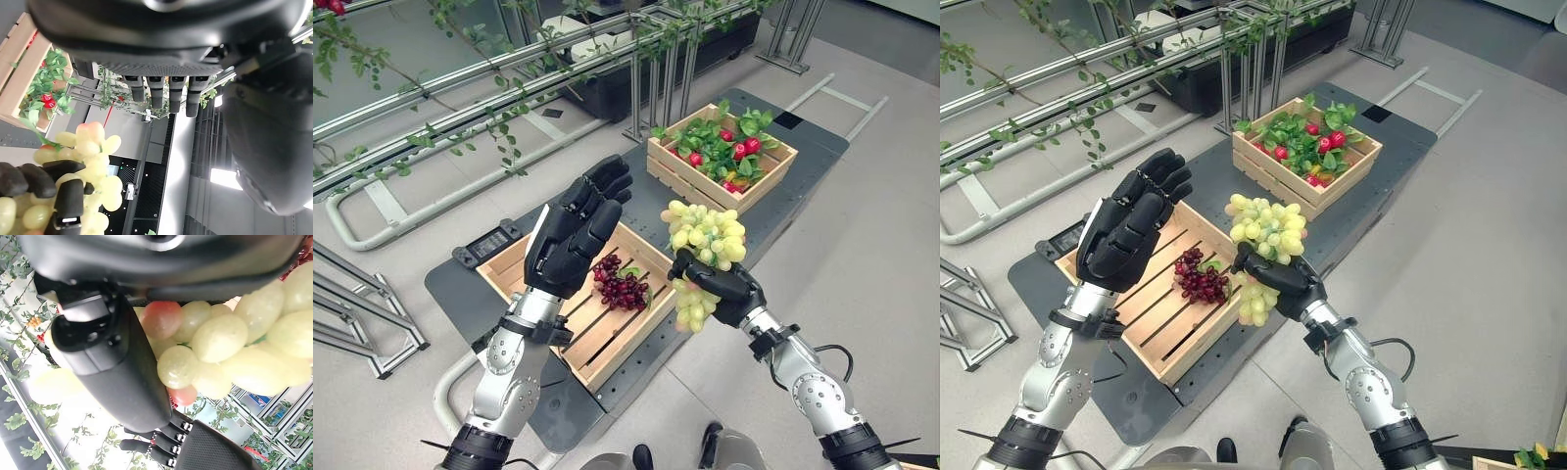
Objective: Pick up the fruits from the basket on one side to the basket on the other side
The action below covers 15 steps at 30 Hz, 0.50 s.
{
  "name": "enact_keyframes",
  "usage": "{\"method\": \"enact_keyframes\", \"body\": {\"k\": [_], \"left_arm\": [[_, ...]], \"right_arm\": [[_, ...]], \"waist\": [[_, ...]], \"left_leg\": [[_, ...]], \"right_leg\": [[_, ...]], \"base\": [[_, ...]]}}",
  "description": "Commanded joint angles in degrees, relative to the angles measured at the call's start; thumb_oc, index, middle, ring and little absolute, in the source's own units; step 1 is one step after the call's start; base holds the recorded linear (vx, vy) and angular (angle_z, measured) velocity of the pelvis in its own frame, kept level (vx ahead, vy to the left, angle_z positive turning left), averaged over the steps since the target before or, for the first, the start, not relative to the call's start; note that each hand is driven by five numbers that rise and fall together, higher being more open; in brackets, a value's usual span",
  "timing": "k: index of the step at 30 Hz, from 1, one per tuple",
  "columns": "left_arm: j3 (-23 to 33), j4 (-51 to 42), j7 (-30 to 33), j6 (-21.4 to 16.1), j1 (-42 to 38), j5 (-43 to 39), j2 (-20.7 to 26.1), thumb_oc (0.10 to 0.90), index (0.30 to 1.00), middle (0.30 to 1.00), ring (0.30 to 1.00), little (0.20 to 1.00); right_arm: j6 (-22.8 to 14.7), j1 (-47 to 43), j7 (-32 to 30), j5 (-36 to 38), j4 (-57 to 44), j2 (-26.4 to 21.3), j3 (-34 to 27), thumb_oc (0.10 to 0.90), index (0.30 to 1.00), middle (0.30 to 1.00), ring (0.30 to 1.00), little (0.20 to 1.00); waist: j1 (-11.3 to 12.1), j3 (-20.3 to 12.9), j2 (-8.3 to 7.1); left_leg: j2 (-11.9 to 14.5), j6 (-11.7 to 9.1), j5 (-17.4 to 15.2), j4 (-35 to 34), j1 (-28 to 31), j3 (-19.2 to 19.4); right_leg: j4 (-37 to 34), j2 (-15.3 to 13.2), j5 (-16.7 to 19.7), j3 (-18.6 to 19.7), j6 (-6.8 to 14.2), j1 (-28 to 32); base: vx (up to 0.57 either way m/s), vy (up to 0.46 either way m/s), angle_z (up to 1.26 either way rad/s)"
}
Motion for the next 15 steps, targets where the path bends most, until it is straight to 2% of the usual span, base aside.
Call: {"method": "enact_keyframes", "body": {"k": [1, 2, 3, 4, 6, 8, 9, 10, 11, 13, 15], "left_arm": [[2.0, -5.2, -1.3, -4.3, -5.2, 0.1, 1.3, 0.800, 0.900, 0.900, 0.900, 0.900], [2.5, -5.3, -1.0, -4.2, -5.0, -0.2, 2.0, 0.800, 0.900, 0.900, 0.900, 0.900], [2.9, -5.4, -1.7, -3.8, -4.8, -1.3, 2.8, 0.800, 0.900, 0.900, 0.900, 0.900], [3.0, -5.4, -1.9, -3.7, -4.8, -1.5, 2.9, 0.800, 0.900, 0.900, 0.900, 0.900], [3.2, -5.7, -2.5, -3.3, -4.5, -3.0, 3.3, 0.800, 0.900, 0.900, 0.900, 0.900], [3.2, -5.8, -2.8, -3.2, -4.4, -3.2, 3.2, 0.800, 0.900, 0.900, 0.900, 0.900], [3.1, -6.0, -1.7, -3.8, -3.9, -2.5, 2.9, 0.800, 0.900, 0.900, 0.900, 0.900], [2.9, -6.0, -1.3, -4.8, -3.6, -2.1, 2.4, 0.800, 0.900, 0.900, 0.900, 0.900], [2.7, -6.0, -1.3, -5.2, -3.6, -2.1, 2.1, 0.800, 0.900, 0.900, 0.900, 0.900], [2.5, -5.9, -1.7, -5.3, -3.7, -2.6, 1.8, 0.800, 0.900, 0.900, 0.900, 0.900], [1.6, -5.3, -2.2, -6.0, -4.6, -2.8, 0.5, 0.800, 0.900, 0.900, 0.900, 0.900]], "right_arm": [[-3.9, -6.7, 5.3, 3.3, -4.5, 2.7, -0.2, 0.400, 0.300, 0.300, 0.300, 0.300], [-3.8, -6.9, 6.0, 2.9, -4.2, 3.0, 0.3, 0.400, 0.300, 0.300, 0.300, 0.300], [-3.9, -7.4, 5.7, 2.0, -4.3, 3.6, 1.3, 0.400, 0.300, 0.300, 0.300, 0.300], [-3.7, -7.5, 5.5, 2.0, -4.3, 3.7, 1.4, 0.400, 0.300, 0.300, 0.300, 0.300], [-3.7, -8.4, 4.9, 1.6, -4.2, 4.2, 2.4, 0.400, 0.300, 0.300, 0.300, 0.300], [-3.8, -8.6, 4.8, 1.3, -3.9, 4.5, 2.6, 0.400, 0.300, 0.300, 0.300, 0.300], [-2.8, -8.9, 5.6, 1.4, -3.8, 4.4, 3.0, 0.400, 0.300, 0.300, 0.300, 0.300], [-2.6, -9.1, 5.8, 1.5, -4.2, 4.0, 3.6, 0.400, 0.300, 0.300, 0.300, 0.300], [-2.7, -8.8, 5.3, 1.4, -5.0, 3.7, 3.7, 0.400, 0.300, 0.300, 0.300, 0.300], [-2.5, -8.5, 5.0, 1.4, -5.3, 3.3, 3.4, 0.400, 0.300, 0.300, 0.300, 0.300], [-3.1, -7.1, 6.1, 1.1, -5.3, 2.3, 2.7, 0.400, 0.300, 0.300, 0.300, 0.300]], "waist": [[1.2, -6.0, -1.34], [1.8, -6.4, -1.85], [2.7, -7.1, -2.42], [2.8, -7.4, -2.57], [3.3, -8.4, -3.32], [3.4, -8.6, -3.46], [3.5, -8.8, -3.52], [3.1, -8.6, -3.68], [2.6, -8.4, -3.80], [2.4, -8.2, -3.86], [0.9, -7.6, -4.23]], "left_leg": [[-2.9, -4.9, 2.6, -5.2, -4.1, -6.1], [-3.0, -5.4, 2.2, -5.6, -3.9, -4.6], [-2.7, -5.9, 2.8, -5.9, -4.6, -1.5], [-2.5, -6.0, 3.0, -5.9, -4.9, -0.6], [-1.3, -7.0, 4.4, -6.1, -6.3, 3.4], [-0.5, -7.5, 4.9, -6.1, -6.7, 4.9], [0.9, -8.5, 6.0, -6.1, -7.2, 8.1], [2.1, -9.2, 7.1, -6.1, -7.8, 10.6], [2.9, -9.6, 7.8, -6.0, -8.3, 11.5], [3.3, -9.8, 8.2, -6.0, -8.5, 11.8], [4.9, -10.8, 9.5, -6.1, -9.3, 12.2]], "right_leg": [[-4.8, -3.2, -3.7, -1.2, 6.0, 9.4], [-5.5, -4.0, -5.5, -2.3, 6.7, 12.0], [-8.5, -4.6, -6.6, -4.5, 7.0, 15.6], [-9.5, -4.6, -6.8, -5.0, 7.1, 16.5], [-17.3, -3.2, -7.7, -7.0, 6.9, 21.3], [-20.7, -2.4, -7.8, -7.9, 6.8, 22.4], [-25.9, -1.5, -6.8, -9.8, 6.6, 24.1], [-29.4, -0.2, -5.7, -9.8, 6.8, 24.6], [-30.8, 0.8, -5.2, -9.1, 6.7, 24.3], [-31.5, 1.3, -4.7, -8.8, 6.6, 24.1], [-33.9, 2.8, -3.1, -7.8, 6.1, 23.3]], "base": [[0.00, -0.085, -0.65], [-0.01, -0.137, -0.71], [-0.02, -0.155, -0.85], [-0.12, -0.223, -1.16], [-0.15, -0.263, -1.70], [-0.15, -0.226, -1.76], [-0.26, -0.379, -1.78], [-0.32, -0.451, -1.85], [-0.23, -0.330, -1.44], [-0.15, -0.218, -1.07], [-0.24, -0.331, -0.83]]}}
